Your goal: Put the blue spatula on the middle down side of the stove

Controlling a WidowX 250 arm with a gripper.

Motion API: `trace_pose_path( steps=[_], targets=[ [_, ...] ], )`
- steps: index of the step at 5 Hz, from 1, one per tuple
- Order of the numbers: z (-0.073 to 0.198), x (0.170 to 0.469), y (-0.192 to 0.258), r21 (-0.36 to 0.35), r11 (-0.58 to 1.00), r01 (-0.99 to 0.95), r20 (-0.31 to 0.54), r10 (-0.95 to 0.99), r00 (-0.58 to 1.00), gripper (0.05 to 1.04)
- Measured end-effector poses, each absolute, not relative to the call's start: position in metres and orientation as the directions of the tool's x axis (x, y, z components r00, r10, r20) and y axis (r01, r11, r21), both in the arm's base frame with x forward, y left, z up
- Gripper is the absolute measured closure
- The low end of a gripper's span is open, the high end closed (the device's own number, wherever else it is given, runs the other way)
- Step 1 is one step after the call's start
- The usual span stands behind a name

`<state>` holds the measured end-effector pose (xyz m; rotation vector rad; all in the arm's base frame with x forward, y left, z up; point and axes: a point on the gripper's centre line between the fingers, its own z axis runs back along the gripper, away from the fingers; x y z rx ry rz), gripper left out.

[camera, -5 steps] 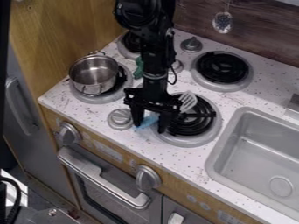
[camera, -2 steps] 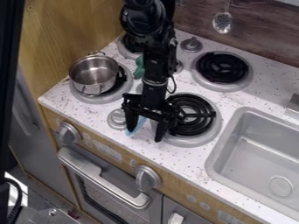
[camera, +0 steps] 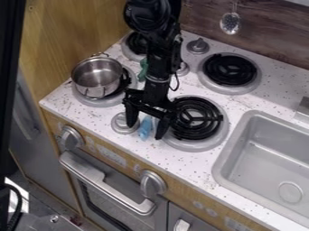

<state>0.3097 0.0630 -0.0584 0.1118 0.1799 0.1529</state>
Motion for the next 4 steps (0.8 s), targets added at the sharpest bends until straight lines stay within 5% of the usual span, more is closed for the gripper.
trace_pose_path(
  steps=[3, 4],
  targets=[
    [-0.059, 0.314, 0.070, 0.136, 0.978, -0.162, -0.164, 0.183, 0.969, 0.134],
    [-0.069, 0.308, 0.066, 0.126, 0.978, -0.164, -0.204, 0.188, 0.961, 0.424]
  ],
)
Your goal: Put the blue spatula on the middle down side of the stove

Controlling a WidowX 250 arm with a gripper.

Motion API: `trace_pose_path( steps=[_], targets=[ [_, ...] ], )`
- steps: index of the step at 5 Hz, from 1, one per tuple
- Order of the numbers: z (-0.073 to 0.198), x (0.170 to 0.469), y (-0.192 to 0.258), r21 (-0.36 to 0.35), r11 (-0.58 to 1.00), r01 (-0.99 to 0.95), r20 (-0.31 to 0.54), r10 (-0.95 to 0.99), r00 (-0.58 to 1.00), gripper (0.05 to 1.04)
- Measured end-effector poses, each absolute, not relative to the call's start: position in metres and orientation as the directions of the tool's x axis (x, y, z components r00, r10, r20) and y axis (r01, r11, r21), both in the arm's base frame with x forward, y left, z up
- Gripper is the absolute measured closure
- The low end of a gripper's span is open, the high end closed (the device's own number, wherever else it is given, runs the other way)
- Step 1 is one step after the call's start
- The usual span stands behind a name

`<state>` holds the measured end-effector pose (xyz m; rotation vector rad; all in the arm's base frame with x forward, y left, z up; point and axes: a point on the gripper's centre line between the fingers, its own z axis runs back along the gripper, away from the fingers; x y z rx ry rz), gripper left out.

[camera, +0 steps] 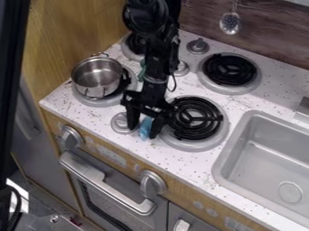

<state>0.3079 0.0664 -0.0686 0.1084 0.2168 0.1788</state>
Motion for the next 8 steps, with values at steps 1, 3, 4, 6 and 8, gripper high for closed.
trace_pose_path(
  steps=[1, 3, 4, 6, 8],
  targets=[
    [-0.072, 0.307, 0.060, 0.118, 0.981, -0.156, -0.230, 0.179, 0.957, 0.719],
    [-0.076, 0.305, 0.056, 0.150, 0.976, -0.156, -0.228, 0.188, 0.955, 0.791],
    [-0.072, 0.303, 0.054, 0.164, 0.978, -0.131, -0.182, 0.161, 0.970, 0.791],
    [-0.017, 0.314, 0.045, 0.108, 0.980, -0.169, 0.021, 0.168, 0.986, 0.984],
    [0.010, 0.334, 0.038, 0.077, 0.984, -0.160, 0.059, 0.156, 0.986, 1.030]
  ],
)
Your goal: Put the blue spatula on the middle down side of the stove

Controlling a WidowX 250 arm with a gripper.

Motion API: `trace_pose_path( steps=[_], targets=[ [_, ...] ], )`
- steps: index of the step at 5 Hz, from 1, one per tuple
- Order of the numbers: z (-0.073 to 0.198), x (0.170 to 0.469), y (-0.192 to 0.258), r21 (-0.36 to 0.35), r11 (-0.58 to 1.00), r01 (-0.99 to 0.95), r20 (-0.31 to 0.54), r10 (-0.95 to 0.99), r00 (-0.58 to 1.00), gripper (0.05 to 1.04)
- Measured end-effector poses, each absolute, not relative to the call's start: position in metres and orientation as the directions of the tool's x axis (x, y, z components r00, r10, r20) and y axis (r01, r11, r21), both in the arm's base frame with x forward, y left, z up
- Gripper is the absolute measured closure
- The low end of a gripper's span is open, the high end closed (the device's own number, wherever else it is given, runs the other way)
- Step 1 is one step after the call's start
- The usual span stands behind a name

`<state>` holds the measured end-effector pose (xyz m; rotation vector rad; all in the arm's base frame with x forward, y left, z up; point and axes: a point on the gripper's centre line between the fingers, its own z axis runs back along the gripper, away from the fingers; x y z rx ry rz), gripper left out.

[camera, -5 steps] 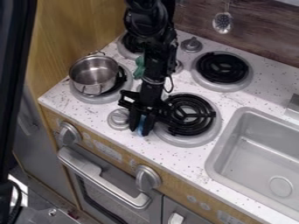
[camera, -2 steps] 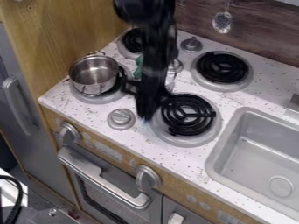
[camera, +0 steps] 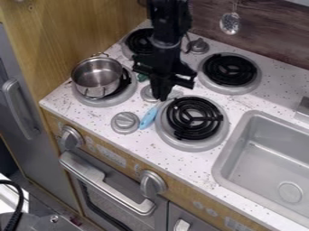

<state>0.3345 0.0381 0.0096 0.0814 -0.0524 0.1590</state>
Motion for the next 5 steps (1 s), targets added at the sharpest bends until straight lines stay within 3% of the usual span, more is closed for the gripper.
trace_pose_path(
  steps=[1, 2, 3, 4, 5],
  targets=[
    [-0.004, 0.330, 0.038, 0.109, 0.979, -0.174, -0.004, 0.175, 0.984, 1.017],
    [-0.031, 0.323, 0.047, 0.101, 0.972, -0.213, -0.062, 0.220, 0.973, 0.883],
    [-0.046, 0.321, 0.067, 0.113, 0.967, -0.227, -0.125, 0.241, 0.962, 0.636],
    [-0.051, 0.327, 0.073, 0.128, 0.970, -0.208, -0.139, 0.225, 0.964, 0.313],
    [-0.049, 0.333, 0.077, 0.135, 0.970, -0.201, -0.136, 0.219, 0.966, 0.093]
  ],
)
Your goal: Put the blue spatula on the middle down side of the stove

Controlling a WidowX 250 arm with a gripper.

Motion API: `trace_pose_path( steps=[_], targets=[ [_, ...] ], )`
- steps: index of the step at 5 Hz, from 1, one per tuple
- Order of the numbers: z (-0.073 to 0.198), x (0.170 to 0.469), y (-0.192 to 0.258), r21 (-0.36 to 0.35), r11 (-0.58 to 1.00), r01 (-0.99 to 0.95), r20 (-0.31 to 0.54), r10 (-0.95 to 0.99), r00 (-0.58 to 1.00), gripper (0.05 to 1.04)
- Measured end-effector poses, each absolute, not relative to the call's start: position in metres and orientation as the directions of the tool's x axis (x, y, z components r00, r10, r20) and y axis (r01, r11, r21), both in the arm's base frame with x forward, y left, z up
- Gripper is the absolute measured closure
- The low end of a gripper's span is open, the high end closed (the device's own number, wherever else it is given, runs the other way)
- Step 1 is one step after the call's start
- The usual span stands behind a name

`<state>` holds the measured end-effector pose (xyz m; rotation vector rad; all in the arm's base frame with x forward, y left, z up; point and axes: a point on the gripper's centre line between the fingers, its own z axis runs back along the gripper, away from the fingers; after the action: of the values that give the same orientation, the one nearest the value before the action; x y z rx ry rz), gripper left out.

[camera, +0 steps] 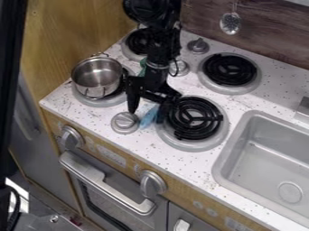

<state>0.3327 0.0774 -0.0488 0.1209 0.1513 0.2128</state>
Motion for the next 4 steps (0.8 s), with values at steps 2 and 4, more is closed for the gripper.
trace_pose_path(
  steps=[2, 4],
  targets=[
    [-0.058, 0.336, 0.083, 0.166, 0.973, -0.158, -0.159, 0.185, 0.970, 0.086],
    [-0.069, 0.327, 0.100, 0.256, 0.961, -0.105, -0.213, 0.162, 0.964, 0.086]
  ],
)
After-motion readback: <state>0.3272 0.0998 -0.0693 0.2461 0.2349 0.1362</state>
